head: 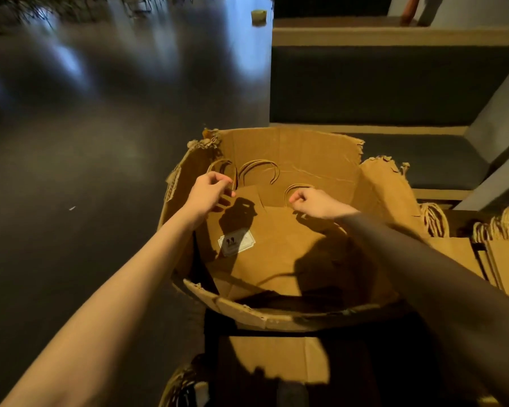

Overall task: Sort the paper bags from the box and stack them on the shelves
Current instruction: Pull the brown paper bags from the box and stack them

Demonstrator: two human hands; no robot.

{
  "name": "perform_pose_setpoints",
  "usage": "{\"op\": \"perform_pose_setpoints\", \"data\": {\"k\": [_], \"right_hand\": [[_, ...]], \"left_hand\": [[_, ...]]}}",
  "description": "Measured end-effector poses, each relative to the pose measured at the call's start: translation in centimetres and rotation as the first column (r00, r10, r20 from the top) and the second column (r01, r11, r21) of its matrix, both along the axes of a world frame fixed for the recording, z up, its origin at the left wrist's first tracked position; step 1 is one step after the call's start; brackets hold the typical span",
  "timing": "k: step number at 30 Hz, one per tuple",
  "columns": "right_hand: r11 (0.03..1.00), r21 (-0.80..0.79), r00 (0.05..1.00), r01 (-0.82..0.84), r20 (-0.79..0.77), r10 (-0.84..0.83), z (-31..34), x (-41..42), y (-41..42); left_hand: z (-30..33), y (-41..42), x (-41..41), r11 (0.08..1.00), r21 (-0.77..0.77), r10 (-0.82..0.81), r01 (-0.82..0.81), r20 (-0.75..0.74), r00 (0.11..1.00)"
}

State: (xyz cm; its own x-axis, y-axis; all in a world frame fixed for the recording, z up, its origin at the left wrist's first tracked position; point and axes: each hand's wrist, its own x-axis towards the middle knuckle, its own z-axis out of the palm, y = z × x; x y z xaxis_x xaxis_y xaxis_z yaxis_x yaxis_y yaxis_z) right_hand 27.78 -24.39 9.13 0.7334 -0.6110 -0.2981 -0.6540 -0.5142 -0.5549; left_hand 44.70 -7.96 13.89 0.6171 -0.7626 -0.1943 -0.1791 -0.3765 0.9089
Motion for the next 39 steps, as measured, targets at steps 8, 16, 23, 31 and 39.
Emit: {"op": "perform_pose_setpoints", "data": {"k": [8, 16, 23, 31, 39], "right_hand": [[0.995, 0.055, 0.986, -0.085, -0.140, 0.092, -6.3, 5.5, -1.5], [0.997, 0.021, 0.983, -0.075, -0.168, 0.077, -11.5, 7.4, -1.1], [0.988, -0.117, 0.984, -0.099, -0.159, 0.080, -11.6, 7.6, -1.2], [0.988, -0.121, 0.957, -0.094, -0.283, 0.057, -11.3, 7.6, -1.3], [0.999, -0.001, 0.984, -0.033, -0.174, 0.032, -7.5, 6.8, -2.4]], "left_hand": [[-2.0, -2.5, 1.8, 0.993, 0.021, 0.121, -0.120, -0.021, 0.993], [-2.7, -2.5, 1.9, 0.990, 0.013, 0.143, -0.142, -0.074, 0.987], [-2.8, -2.0, 1.8, 0.991, 0.024, 0.135, -0.134, -0.089, 0.987], [-3.0, -1.8, 2.1, 0.988, 0.034, 0.152, -0.150, -0.076, 0.985], [-2.7, -1.4, 1.8, 0.991, 0.021, 0.131, -0.130, -0.073, 0.989]]}}
